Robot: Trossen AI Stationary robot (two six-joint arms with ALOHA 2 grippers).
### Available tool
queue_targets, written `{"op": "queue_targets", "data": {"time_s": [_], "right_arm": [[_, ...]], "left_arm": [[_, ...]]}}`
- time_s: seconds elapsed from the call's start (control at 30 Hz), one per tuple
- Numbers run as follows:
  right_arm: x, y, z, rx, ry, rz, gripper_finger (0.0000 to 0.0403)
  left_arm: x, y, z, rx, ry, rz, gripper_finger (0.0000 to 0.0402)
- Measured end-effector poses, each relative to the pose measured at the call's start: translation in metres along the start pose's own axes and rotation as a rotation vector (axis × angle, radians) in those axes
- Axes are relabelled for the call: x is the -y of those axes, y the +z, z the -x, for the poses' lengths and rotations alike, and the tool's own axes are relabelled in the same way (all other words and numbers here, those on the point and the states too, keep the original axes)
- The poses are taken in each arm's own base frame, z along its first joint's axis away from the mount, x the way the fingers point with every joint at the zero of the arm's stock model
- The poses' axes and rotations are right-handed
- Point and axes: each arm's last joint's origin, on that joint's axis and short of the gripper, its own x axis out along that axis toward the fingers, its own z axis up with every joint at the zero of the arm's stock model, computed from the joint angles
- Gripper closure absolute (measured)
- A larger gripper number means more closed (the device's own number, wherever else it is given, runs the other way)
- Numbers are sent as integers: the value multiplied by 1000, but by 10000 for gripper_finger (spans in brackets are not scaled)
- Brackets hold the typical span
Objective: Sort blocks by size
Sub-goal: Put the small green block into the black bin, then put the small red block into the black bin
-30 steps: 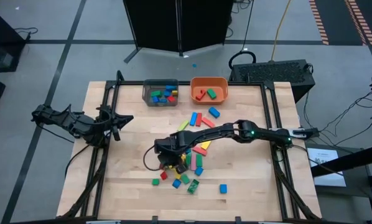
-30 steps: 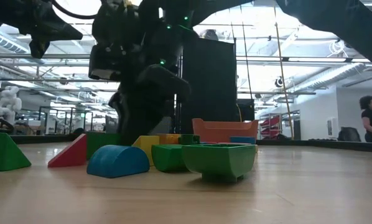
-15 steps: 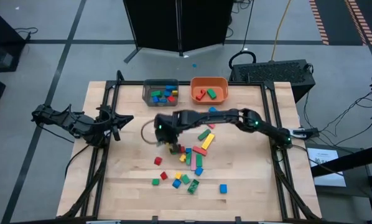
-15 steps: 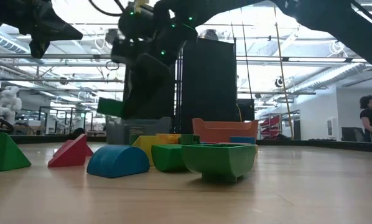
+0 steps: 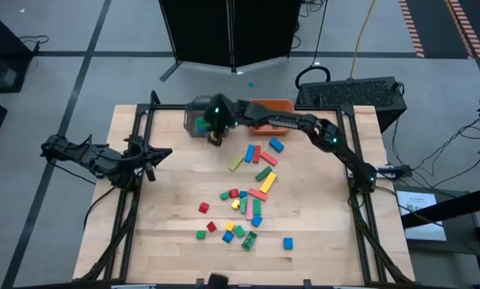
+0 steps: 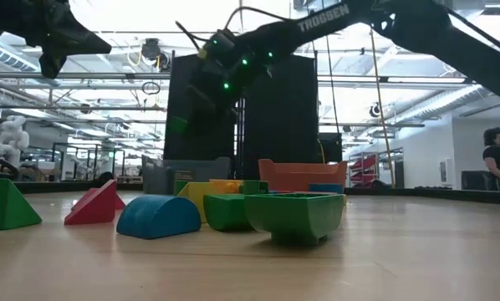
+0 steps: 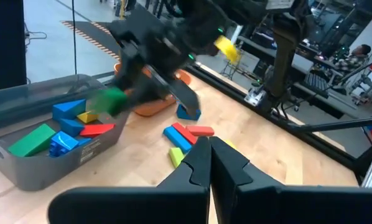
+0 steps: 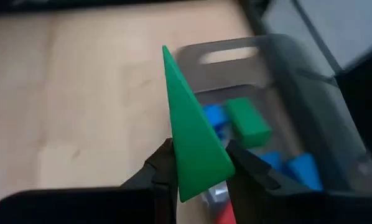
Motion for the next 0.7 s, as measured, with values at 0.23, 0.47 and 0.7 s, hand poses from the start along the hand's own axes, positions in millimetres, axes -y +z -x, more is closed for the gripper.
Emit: {"op": "queue_targets", "data": {"time_s": [0.23, 0.47, 0.7], "right_arm": [[38, -2, 2, 24, -25, -118, 249], [40, -2, 2, 21, -21, -121, 128], [-4, 0, 10, -31, 390, -116, 142]], "left_arm": [[-1, 1, 0, 24, 37, -2, 402], [-1, 1, 0, 24, 38, -8, 402], [-1, 1, 0, 23, 38, -8, 401]]}}
